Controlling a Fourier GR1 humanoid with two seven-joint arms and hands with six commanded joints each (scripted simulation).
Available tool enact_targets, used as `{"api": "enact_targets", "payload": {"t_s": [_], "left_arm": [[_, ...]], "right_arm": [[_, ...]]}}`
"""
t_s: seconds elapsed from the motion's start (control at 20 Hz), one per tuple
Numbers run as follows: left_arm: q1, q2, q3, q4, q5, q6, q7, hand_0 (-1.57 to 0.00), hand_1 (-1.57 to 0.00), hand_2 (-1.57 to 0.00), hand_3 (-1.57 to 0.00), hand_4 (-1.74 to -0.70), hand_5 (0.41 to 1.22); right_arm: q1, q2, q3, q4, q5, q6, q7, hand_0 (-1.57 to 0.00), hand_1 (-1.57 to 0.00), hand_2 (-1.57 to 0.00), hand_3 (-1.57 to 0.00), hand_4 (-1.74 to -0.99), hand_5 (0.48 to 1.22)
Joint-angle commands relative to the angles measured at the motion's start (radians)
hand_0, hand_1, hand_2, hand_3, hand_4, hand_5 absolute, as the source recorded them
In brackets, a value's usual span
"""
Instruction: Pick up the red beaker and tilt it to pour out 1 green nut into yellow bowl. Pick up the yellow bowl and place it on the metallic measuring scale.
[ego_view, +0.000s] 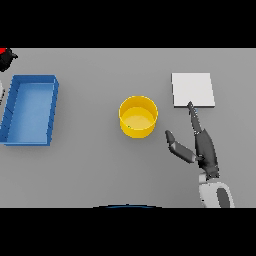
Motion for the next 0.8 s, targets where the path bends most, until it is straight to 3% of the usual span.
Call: {"api": "enact_targets", "payload": {"t_s": [0.0, 0.3, 0.6, 0.7, 0.75], "left_arm": [[0.049, 0.003, -0.003, -0.066, 0.013, 0.034, 0.011, -1.57, -1.57, -1.57, -1.44, -1.74, 1.221], [0.23, 0.005, -0.014, -0.254, 0.081, 0.148, 0.025, -1.57, -1.57, -1.57, -1.51, -1.74, 1.221], [0.304, 0.014, -0.052, -0.337, 0.121, 0.213, 0.073, -1.57, -1.57, -1.57, -1.56, -1.74, 1.046], [0.319, 0.028, -0.09, -0.354, 0.108, 0.221, 0.081, -1.57, -1.57, -1.57, -1.56, -1.65, 0.941], [0.325, 0.044, -0.099, -0.364, 0.107, 0.222, 0.086, -1.57, -1.57, -1.57, -1.56, -1.54, 0.892]], "right_arm": [[-0.006, 0.0, -0.002, 0.008, 0.008, -0.008, 0.015, 0.0, 0.0, 0.0, 0.0, -1.02, 0.645], [0.019, -0.002, -0.006, 0.012, -0.022, 0.013, -0.037, 0.0, 0.0, 0.0, 0.0, -1.004, 0.648], [0.007, 0.001, -0.003, 0.013, -0.012, 0.005, -0.033, 0.0, 0.0, 0.0, 0.0, -1.013, 0.644], [0.011, -0.001, -0.009, 0.006, -0.013, 0.0, -0.021, 0.0, 0.0, 0.0, 0.0, -1.021, 0.636], [0.008, 0.009, -0.004, 0.014, -0.005, -0.009, -0.021, 0.0, 0.0, 0.0, 0.0, -1.021, 0.636]]}}
